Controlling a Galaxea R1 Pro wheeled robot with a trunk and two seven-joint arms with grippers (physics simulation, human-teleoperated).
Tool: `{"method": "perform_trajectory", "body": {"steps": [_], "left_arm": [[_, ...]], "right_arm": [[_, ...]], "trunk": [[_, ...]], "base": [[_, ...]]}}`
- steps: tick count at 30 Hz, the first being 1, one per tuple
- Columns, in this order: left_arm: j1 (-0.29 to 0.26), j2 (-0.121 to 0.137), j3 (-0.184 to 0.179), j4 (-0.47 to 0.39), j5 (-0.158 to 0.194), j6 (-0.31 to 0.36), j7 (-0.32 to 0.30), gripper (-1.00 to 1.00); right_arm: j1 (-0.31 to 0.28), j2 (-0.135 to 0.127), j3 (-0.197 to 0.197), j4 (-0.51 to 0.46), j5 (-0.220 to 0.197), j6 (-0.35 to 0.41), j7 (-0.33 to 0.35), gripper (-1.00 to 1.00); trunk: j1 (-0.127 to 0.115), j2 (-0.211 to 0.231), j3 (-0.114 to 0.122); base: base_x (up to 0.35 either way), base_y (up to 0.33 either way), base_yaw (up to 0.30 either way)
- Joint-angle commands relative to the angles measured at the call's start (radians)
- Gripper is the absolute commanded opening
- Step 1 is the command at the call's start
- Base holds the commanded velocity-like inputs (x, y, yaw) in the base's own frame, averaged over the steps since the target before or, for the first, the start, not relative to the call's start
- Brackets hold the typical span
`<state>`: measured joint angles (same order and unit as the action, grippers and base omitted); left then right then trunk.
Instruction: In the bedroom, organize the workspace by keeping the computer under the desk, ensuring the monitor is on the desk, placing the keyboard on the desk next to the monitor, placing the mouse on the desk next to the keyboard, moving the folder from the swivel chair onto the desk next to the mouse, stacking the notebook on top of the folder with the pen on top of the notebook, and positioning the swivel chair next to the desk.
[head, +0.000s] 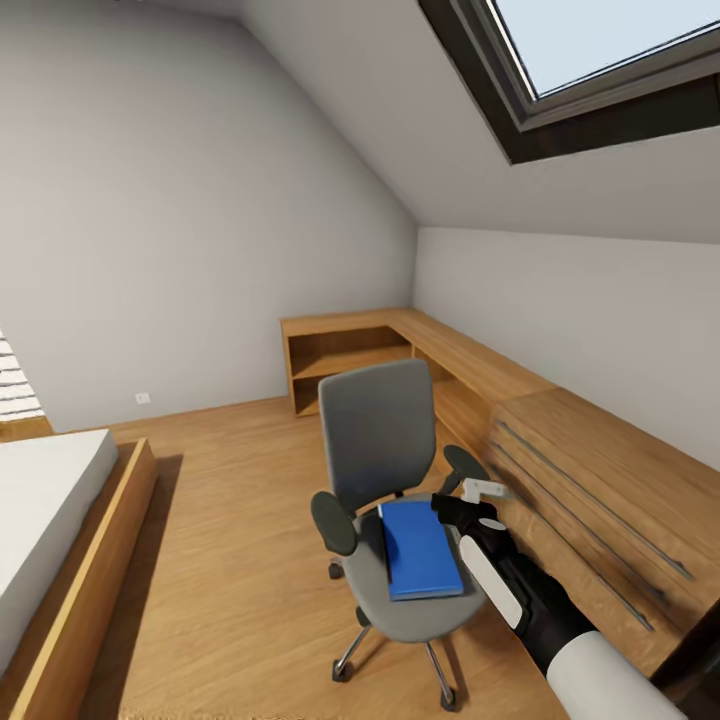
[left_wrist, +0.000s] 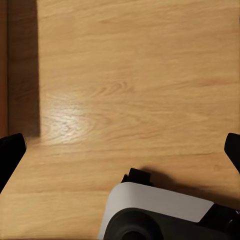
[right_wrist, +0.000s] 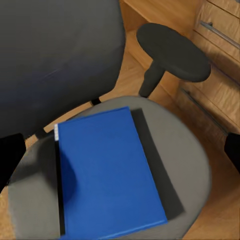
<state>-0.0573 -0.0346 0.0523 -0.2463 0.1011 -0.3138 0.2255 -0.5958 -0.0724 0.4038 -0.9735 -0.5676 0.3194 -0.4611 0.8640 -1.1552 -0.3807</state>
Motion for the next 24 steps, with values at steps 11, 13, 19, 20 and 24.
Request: {"method": "perform_trajectory", "body": {"steps": [11,13,19,20,24], "left_arm": [[-0.001,-0.001,0.005,0.001,0.006,-0.005,-0.003,1.00],[-0.001,-0.001,0.005,0.001,0.006,-0.005,-0.003,1.00],[-0.001,-0.001,0.005,0.001,0.006,-0.005,-0.003,1.00],[-0.001,-0.001,0.005,0.001,0.006,-0.005,-0.003,1.00],[-0.001,-0.001,0.005,0.001,0.006,-0.005,-0.003,1.00]], "right_arm": [[-0.001,-0.003,0.003,-0.002,-0.006,-0.003,-0.008,1.00],[-0.001,-0.004,0.004,-0.002,-0.006,-0.003,-0.007,1.00],[-0.001,-0.005,0.003,-0.002,-0.003,-0.004,-0.009,1.00],[-0.001,-0.005,0.003,-0.003,-0.003,-0.006,-0.009,1.00],[-0.001,-0.006,0.002,-0.003,-0.003,-0.014,-0.010,1.00]], "trunk": [[0.000,-0.001,-0.007],[0.000,-0.001,-0.008],[0.000,-0.001,-0.008],[0.000,-0.001,-0.008],[0.000,-0.001,-0.008]], "base": [[0.000,0.000,0.240],[0.000,0.000,0.062],[0.000,0.000,0.019],[0.000,0.000,0.004],[0.000,0.000,0.002]]}}
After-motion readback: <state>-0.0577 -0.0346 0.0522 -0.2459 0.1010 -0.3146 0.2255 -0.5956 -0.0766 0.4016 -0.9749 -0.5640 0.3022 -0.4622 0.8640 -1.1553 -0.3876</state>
